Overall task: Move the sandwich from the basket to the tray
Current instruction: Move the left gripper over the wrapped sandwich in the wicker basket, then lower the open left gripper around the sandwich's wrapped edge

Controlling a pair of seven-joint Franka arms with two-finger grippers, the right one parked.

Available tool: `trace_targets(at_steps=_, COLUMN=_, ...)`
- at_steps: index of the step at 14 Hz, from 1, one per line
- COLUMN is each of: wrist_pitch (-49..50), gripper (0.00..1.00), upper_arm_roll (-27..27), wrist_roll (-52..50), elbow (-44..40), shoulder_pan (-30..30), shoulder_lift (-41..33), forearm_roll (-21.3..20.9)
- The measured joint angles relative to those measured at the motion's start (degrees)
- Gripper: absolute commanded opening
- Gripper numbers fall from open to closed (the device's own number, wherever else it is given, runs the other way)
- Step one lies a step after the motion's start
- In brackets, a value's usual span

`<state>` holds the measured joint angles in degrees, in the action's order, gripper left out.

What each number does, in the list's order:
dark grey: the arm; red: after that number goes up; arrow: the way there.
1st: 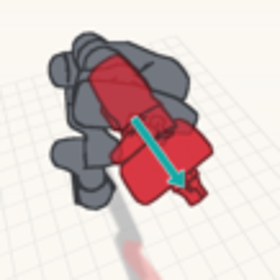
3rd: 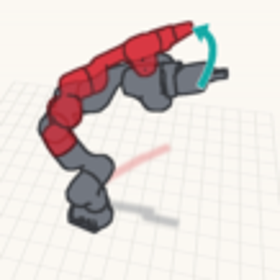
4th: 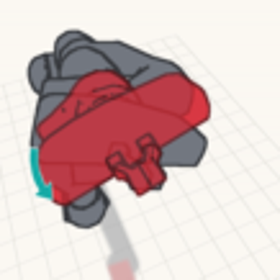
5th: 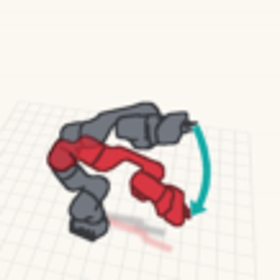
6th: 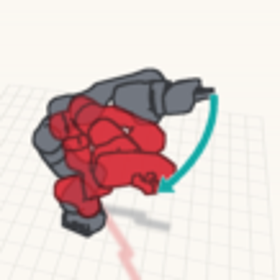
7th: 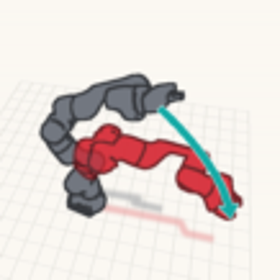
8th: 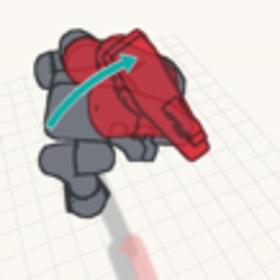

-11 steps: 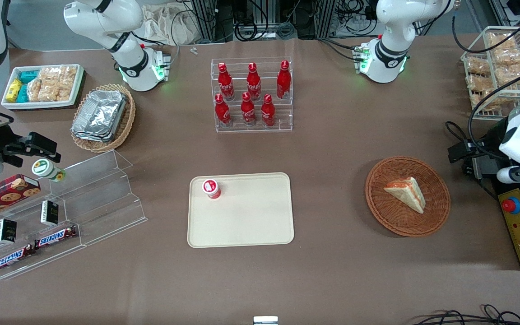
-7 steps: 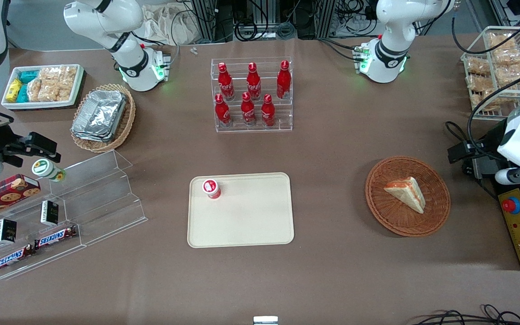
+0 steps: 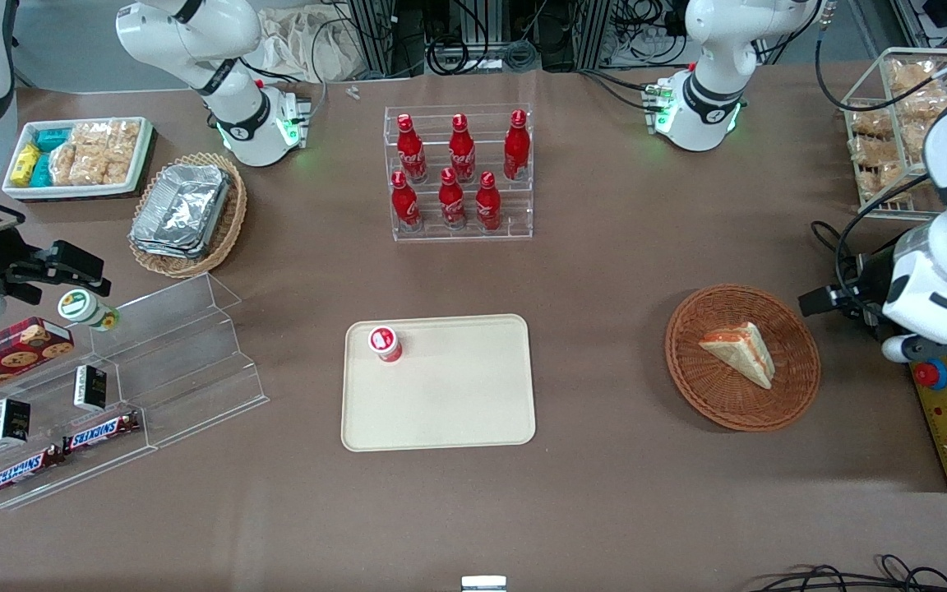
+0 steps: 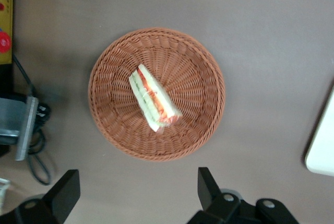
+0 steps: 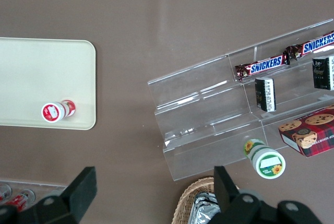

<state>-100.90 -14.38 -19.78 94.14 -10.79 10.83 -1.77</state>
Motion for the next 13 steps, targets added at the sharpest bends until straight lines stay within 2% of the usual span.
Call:
trace_targets(at_steps=4, wrist_pitch=-8.39, gripper=1.0, upper_arm_roll=0.0, wrist_roll=-15.12, elbow=9.05, shoulder_pan=0.0, shoulder_lift=-0.2, forearm_roll=-0.49)
trace_targets(at_steps=13, wrist_pitch=-33.23, gripper=1.0, upper_arm_roll=2.22, wrist_roll=-20.92, elbow=29.29, shoulder_pan=-1.13, shoulder_lift=0.12, forearm_roll=-0.78)
